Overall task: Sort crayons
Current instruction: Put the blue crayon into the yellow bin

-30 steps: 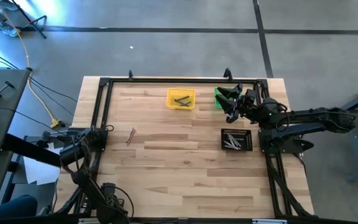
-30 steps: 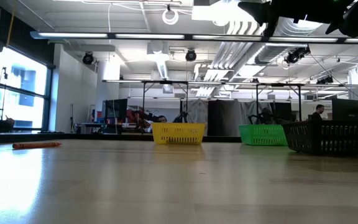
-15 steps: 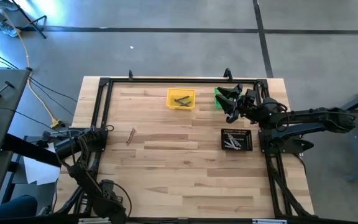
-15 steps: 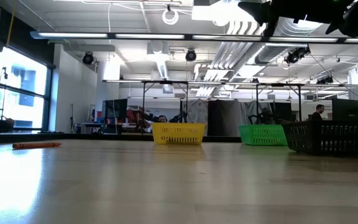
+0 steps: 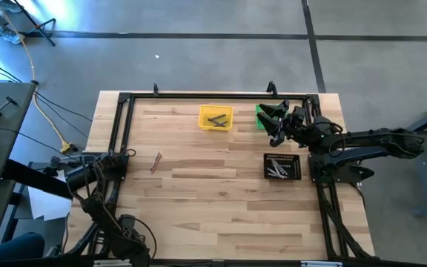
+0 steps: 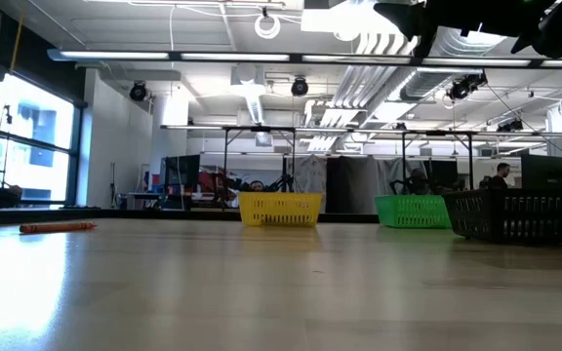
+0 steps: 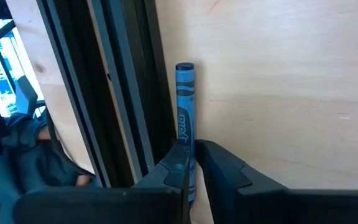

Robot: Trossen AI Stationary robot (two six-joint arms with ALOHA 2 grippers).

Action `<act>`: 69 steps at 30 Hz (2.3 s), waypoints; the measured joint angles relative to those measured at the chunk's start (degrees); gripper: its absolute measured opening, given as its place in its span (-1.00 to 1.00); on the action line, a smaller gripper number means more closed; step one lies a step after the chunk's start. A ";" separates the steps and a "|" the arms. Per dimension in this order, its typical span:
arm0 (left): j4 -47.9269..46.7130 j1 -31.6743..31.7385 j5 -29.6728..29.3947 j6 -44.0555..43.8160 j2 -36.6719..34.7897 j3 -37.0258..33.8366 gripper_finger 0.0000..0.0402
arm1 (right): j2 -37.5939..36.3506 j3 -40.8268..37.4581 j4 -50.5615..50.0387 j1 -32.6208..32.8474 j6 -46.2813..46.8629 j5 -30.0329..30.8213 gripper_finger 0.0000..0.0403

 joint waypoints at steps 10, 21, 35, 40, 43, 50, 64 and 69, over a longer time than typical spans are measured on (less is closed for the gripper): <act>1.05 2.98 -0.66 1.59 0.01 -0.04 -0.85 | 0.00 0.00 0.02 0.00 0.02 0.02 -0.02; -0.33 6.10 -2.89 10.00 0.27 4.23 -0.85 | 0.00 0.00 0.26 0.00 0.00 0.02 -0.02; -0.01 10.38 -19.18 17.70 0.24 12.29 -0.85 | 0.00 0.00 0.42 0.00 0.02 0.02 -0.02; -0.24 13.20 -20.60 24.05 0.20 12.29 -0.85 | 0.00 0.00 0.42 0.01 0.04 0.02 -0.02; -0.37 14.85 -20.92 27.47 0.17 12.29 -0.85 | 0.00 0.00 0.42 0.01 0.04 0.02 -0.02; -0.54 18.38 -21.68 35.01 0.15 12.27 -0.85 | 0.00 0.00 0.42 0.00 0.04 0.02 -0.02; -0.50 20.96 -21.79 42.62 0.14 12.20 -0.75 | 0.00 0.00 0.39 0.00 0.02 0.02 -0.02; -0.45 21.33 -21.70 44.01 0.17 12.18 -0.64 | 0.00 0.00 0.37 0.01 0.02 0.02 -0.02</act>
